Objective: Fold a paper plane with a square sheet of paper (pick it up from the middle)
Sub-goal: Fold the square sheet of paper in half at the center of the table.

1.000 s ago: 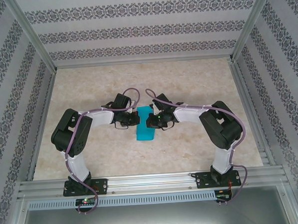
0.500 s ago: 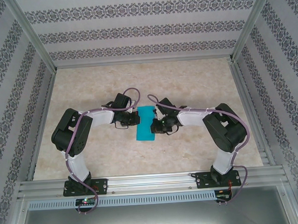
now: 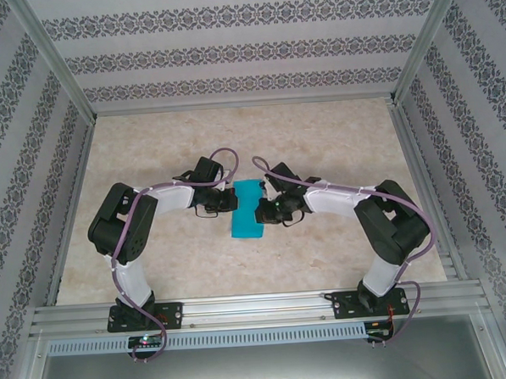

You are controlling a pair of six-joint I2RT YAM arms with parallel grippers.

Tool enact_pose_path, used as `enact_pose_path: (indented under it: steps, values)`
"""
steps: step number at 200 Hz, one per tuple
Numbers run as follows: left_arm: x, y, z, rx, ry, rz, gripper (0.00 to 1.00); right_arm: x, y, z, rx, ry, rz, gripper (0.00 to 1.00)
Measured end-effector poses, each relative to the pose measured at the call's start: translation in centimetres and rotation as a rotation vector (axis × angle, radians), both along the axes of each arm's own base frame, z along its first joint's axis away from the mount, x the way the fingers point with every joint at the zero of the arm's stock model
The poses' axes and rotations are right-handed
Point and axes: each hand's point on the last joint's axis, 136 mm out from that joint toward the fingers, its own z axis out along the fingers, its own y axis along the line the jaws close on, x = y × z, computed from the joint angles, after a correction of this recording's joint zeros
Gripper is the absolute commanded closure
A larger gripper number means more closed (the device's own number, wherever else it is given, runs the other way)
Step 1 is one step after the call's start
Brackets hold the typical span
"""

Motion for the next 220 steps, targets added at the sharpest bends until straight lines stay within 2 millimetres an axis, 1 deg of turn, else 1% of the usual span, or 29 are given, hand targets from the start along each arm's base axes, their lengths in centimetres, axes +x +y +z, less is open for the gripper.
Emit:
enact_pose_path:
  steps: [10, 22, 49, 71, 98, 119, 168, 220]
  values:
    - [0.0, 0.0, 0.0, 0.000, 0.000, 0.000, 0.93, 0.2, 0.8, 0.4, 0.017, -0.011, 0.010, 0.92]
    - [0.0, 0.0, 0.0, 0.000, 0.000, 0.000, 0.93, 0.1, 1.6, 0.4, 0.029, -0.012, 0.025, 0.92]
    - [-0.1, 0.0, 0.0, 0.000, 0.001, 0.000, 0.93, -0.6, 2.1, -0.8, 0.014, 0.011, 0.043, 0.92]
    - [0.0, 0.0, 0.0, 0.000, 0.001, 0.000, 0.93, -1.0, 1.6, -1.7, -0.002, 0.030, 0.042, 0.92]
    - [-0.1, 0.0, 0.0, 0.001, 0.001, -0.001, 0.93, -2.2, 0.7, -3.0, -0.023, 0.062, 0.044, 0.92]
    - [-0.1, 0.0, 0.0, 0.001, -0.001, -0.003, 0.93, -2.4, 0.5, -3.0, -0.018, 0.050, 0.043, 0.92]
    - [-0.1, 0.0, -0.1, -0.001, -0.004, -0.003, 0.93, -3.7, -0.6, -3.1, -0.011, 0.039, 0.041, 0.92]
    - [-0.1, 0.0, -0.1, -0.002, -0.008, -0.003, 0.93, -4.5, -1.4, -3.0, -0.010, 0.027, 0.037, 0.92]
